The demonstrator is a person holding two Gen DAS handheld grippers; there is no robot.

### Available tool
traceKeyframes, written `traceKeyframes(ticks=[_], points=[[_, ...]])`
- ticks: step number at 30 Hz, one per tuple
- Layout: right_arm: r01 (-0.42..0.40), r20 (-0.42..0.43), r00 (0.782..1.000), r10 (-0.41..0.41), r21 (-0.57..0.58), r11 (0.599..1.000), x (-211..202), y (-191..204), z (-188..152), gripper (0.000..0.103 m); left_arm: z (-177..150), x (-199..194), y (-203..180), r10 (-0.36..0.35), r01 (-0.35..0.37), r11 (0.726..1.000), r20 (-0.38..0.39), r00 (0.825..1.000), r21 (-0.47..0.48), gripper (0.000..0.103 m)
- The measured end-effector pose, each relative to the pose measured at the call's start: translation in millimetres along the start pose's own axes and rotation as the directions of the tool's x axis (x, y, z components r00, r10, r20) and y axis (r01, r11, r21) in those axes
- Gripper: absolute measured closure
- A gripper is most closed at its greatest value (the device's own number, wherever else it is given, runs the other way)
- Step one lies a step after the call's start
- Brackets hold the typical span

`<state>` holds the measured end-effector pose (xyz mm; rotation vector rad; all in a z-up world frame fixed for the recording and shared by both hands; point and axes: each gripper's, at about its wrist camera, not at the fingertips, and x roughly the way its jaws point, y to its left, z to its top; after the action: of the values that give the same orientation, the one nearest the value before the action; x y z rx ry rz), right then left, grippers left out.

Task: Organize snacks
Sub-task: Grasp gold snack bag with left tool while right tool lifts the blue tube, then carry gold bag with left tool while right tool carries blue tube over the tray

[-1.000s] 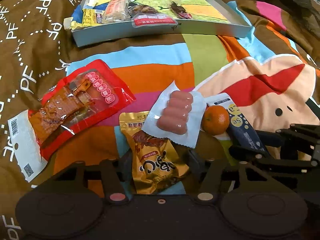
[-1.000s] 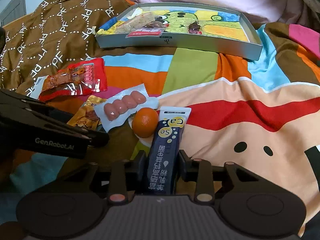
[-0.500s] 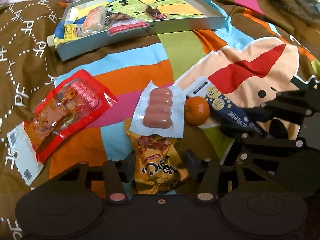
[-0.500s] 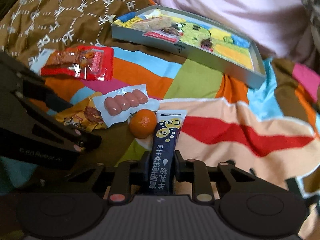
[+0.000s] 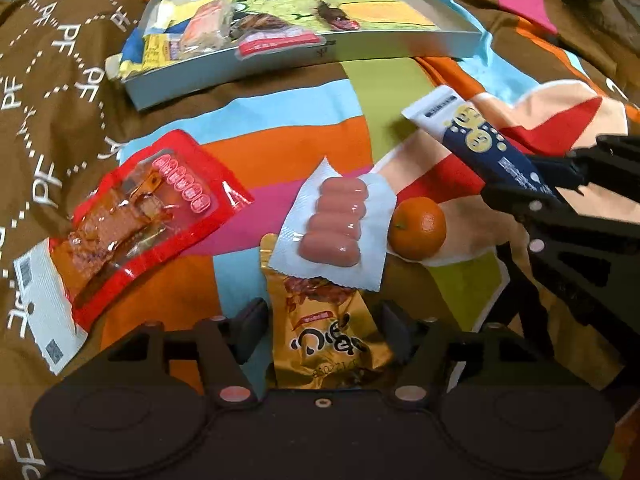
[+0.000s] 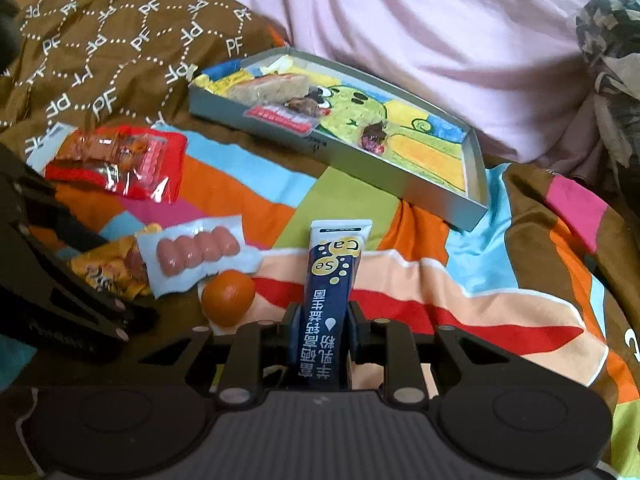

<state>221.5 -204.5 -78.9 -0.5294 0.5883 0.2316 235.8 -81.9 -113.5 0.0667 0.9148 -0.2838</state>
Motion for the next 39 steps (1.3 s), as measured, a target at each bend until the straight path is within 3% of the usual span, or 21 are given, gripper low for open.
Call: traceKeyframes(ticks=[9, 15, 22, 35, 39], points=[[-0.012, 0.036, 0.999, 0.012, 0.011, 1.000, -4, 2, 4, 0.077, 6, -9, -9, 0.012, -0.011, 0.999, -0.015, 1.000, 0.053, 0.060], [0.002, 0.075, 0.997, -0.003, 0.014, 1.000, -12, 0, 6, 0.077, 4, -22, -23, 0.074, -0.073, 0.985, -0.003, 0.997, 0.158, 0.060], [0.033, 0.119, 0.992, -0.036, 0.025, 0.999, -21, -6, 7, 0.077, 3, -40, -21, 0.142, -0.146, 0.968, 0.033, 0.989, 0.205, 0.060], [0.073, 0.204, 0.976, -0.082, 0.048, 0.996, -25, -13, 12, 0.077, 21, -65, -26, 0.179, -0.220, 0.951, 0.194, 0.965, 0.219, 0.060], [0.098, 0.243, 0.965, -0.104, 0.040, 0.994, -23, -16, 15, 0.077, 29, -65, -30, 0.182, -0.239, 0.947, 0.255, 0.950, 0.214, 0.060]])
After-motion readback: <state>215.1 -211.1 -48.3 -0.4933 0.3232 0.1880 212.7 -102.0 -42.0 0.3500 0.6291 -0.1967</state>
